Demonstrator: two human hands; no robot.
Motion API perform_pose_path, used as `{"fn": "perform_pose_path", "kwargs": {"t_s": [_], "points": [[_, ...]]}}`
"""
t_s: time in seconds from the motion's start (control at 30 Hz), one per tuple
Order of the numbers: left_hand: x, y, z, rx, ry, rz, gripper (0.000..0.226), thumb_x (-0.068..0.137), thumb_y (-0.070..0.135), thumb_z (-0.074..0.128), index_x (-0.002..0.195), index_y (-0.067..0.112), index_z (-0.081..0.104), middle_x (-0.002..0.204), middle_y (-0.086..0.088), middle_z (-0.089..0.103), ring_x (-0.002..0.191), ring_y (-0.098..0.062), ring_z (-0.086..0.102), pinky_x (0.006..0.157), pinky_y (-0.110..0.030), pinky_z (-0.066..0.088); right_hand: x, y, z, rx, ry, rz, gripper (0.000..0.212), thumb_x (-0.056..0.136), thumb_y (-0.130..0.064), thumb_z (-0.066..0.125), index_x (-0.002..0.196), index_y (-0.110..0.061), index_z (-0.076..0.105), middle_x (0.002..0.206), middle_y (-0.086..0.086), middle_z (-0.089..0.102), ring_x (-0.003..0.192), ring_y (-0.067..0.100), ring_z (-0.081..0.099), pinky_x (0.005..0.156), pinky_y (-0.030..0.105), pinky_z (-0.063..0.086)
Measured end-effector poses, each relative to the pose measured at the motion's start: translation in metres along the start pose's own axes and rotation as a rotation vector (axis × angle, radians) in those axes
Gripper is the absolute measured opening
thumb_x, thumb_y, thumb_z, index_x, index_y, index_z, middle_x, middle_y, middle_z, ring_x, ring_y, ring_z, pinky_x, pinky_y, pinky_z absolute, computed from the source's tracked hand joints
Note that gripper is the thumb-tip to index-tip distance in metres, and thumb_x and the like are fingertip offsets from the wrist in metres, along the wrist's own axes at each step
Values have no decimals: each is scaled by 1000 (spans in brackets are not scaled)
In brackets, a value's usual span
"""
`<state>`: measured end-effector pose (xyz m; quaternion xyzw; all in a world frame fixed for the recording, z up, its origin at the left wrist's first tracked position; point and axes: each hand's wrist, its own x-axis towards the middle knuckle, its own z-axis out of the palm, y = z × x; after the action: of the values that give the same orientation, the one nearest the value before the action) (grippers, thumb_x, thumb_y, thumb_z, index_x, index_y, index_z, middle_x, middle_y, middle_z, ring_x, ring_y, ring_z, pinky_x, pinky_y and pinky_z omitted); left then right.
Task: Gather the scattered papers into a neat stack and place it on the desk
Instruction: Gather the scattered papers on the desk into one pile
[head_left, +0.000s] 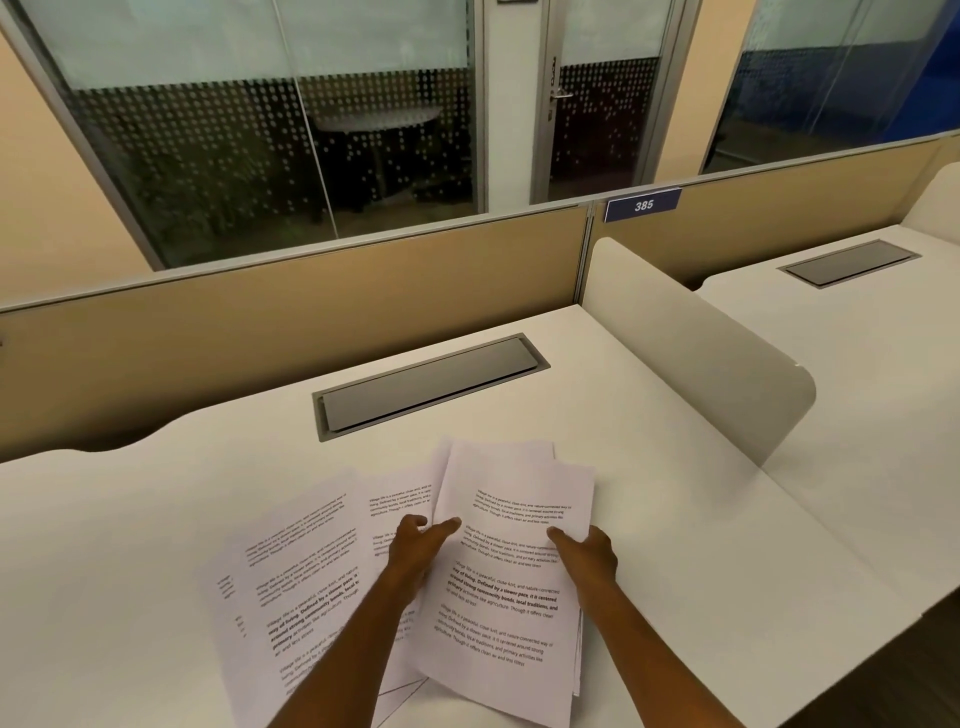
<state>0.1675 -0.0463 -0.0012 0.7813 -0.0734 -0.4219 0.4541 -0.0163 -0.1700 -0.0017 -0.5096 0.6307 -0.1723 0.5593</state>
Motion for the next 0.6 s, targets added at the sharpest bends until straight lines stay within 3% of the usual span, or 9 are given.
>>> {"fn": "perform_pose_path", "kwargs": {"t_s": [0.1,0.23,0.43,0.6], "points": [[8,-8,8,25,-27,18,82,54,53,78,121,13,52,114,-9,66,99,-29,65,86,-47,58,5,-2,0,5,-40,1,34,84,-27,69,114,-12,65,108,10,72,87,26,67,76,32,55],[14,-14,13,68,-22,34,62,61,34,79,115,12,57,103,-11,70,88,-30,71,74,-45,62,15,-1,4,56,-113,40,36,77,-31,76,108,-13,69,100,9,75,87,28,72,84,43,59],[11,-11,8,98,-33,57,40,74,0,68,111,9,55,110,-14,68,94,-33,68,78,-48,60,23,-2,12,103,-286,82,46,63,-28,87,103,-11,71,94,9,77,84,29,74,83,46,60],[7,-17,5,98,-25,71,43,74,0,67,114,11,55,112,-13,68,95,-32,69,79,-48,60,19,-10,16,130,-377,49,39,72,-11,83,108,-8,69,103,14,74,88,31,73,84,46,59]]}}
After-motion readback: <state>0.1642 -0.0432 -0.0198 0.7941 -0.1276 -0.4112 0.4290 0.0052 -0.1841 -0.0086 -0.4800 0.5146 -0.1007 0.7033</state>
